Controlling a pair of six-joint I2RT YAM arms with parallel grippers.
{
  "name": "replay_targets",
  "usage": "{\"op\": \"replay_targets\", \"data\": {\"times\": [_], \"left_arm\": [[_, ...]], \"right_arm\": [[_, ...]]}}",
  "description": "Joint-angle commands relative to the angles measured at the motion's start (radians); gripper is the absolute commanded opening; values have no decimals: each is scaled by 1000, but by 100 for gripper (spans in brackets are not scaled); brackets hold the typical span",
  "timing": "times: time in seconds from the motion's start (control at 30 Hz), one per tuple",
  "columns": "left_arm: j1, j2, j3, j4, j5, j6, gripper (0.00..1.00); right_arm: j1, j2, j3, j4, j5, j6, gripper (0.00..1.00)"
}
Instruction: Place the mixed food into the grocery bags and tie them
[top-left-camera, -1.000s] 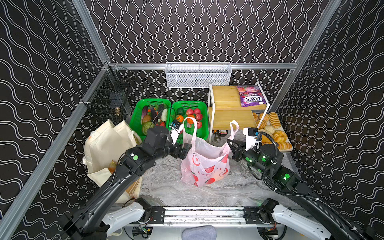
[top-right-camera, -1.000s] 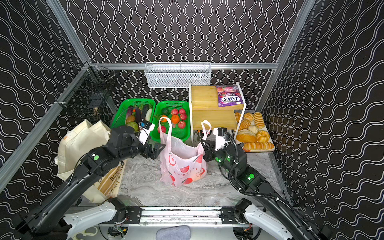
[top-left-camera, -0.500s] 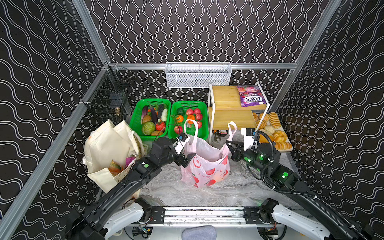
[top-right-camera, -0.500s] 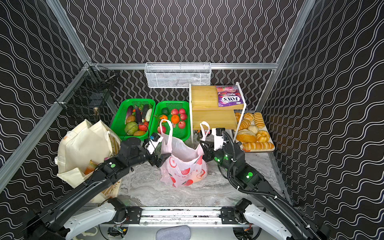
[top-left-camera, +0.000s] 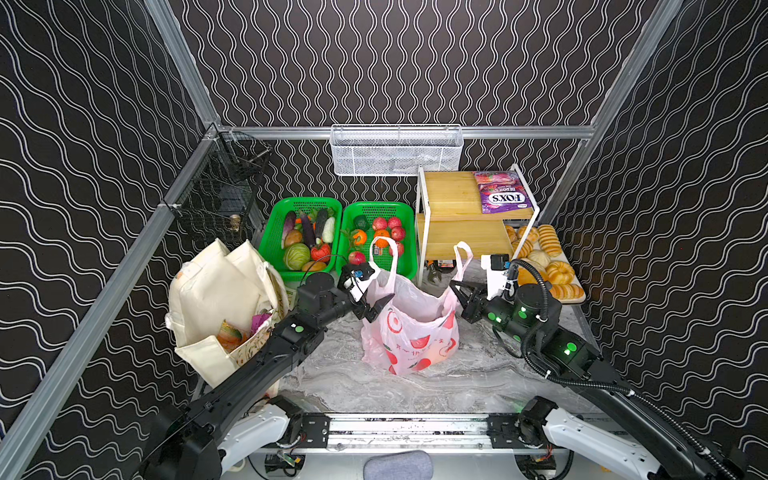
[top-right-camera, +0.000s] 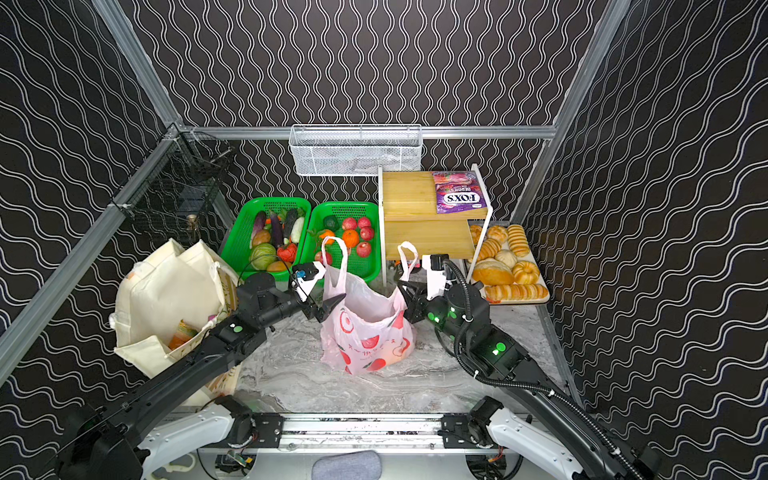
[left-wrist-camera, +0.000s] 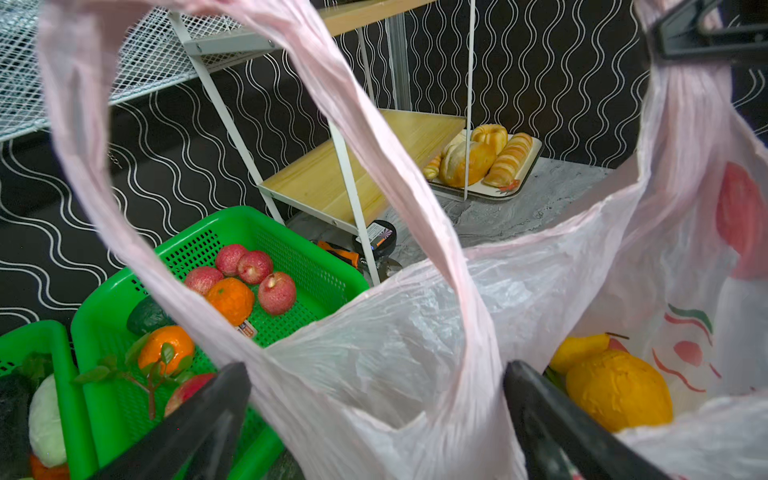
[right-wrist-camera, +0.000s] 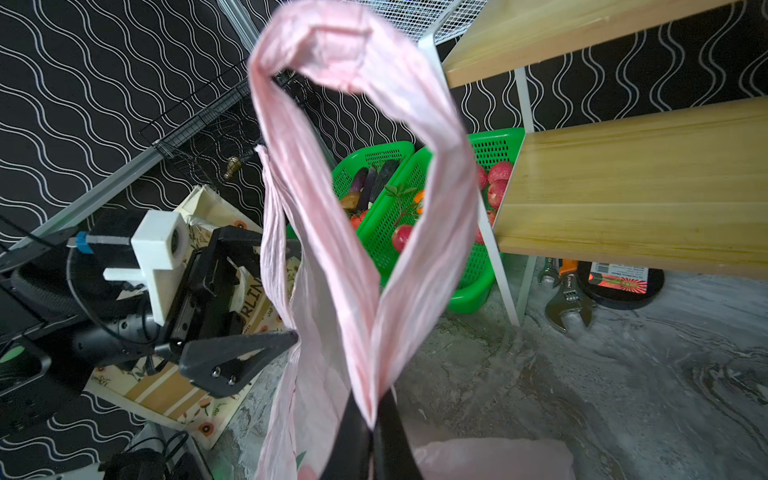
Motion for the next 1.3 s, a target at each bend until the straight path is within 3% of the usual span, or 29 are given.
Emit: {"op": "replay_targets", "data": {"times": [0.0,0.5,0.67,0.83,1.03,1.27], "left_arm": [[8,18,22,21,17,7,99],[42,93,71,-1,-138,-81,99],[57,112,83,3,-40,-103,99],[65,120,92,-20,129,-86,99],[65,124,113,-119,275,-39,83],[65,70,84,-164,362,-48,84]], "right_arm": [[0,0,4,14,-19,15,0],[-1,16,16,20,-48,21,0],[-1,14,17,17,-55,21,0],[0,10,22,16,-55,22,0],[-1,7,15,16,-48,30,0],[-1,7,9,14,-37,34,0]]}}
